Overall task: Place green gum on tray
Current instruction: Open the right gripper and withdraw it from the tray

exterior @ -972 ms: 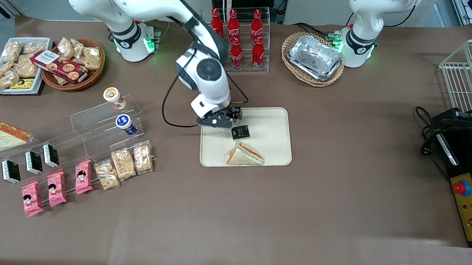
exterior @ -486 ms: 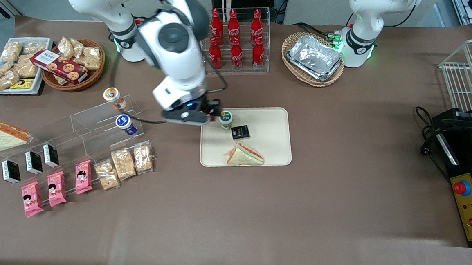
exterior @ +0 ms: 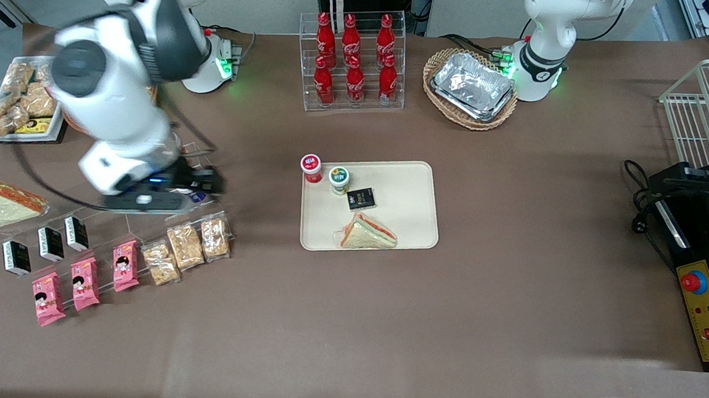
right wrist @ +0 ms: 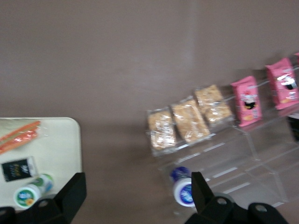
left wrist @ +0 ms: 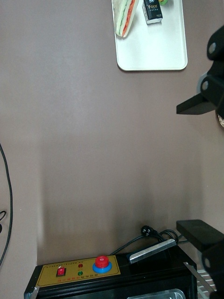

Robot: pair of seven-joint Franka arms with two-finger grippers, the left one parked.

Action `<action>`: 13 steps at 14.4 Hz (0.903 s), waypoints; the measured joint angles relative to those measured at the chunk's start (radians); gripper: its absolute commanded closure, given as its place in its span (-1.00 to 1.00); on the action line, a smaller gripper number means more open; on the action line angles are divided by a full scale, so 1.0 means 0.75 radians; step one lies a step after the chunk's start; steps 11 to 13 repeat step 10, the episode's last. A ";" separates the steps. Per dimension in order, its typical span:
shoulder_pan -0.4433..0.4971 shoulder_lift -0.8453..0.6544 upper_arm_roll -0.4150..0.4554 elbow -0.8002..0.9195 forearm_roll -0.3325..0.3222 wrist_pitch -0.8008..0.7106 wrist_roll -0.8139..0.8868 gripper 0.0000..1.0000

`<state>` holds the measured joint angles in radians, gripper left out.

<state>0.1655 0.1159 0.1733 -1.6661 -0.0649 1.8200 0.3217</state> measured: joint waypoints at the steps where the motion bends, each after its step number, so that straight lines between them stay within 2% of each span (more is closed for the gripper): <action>1: -0.052 -0.028 -0.008 0.000 0.000 -0.034 -0.086 -1.00; 5: -0.110 -0.121 -0.205 0.001 0.002 -0.103 -0.434 -1.00; 7: -0.115 -0.147 -0.278 0.015 0.003 -0.115 -0.509 -1.00; 13: -0.115 -0.156 -0.312 0.043 0.004 -0.146 -0.521 -1.00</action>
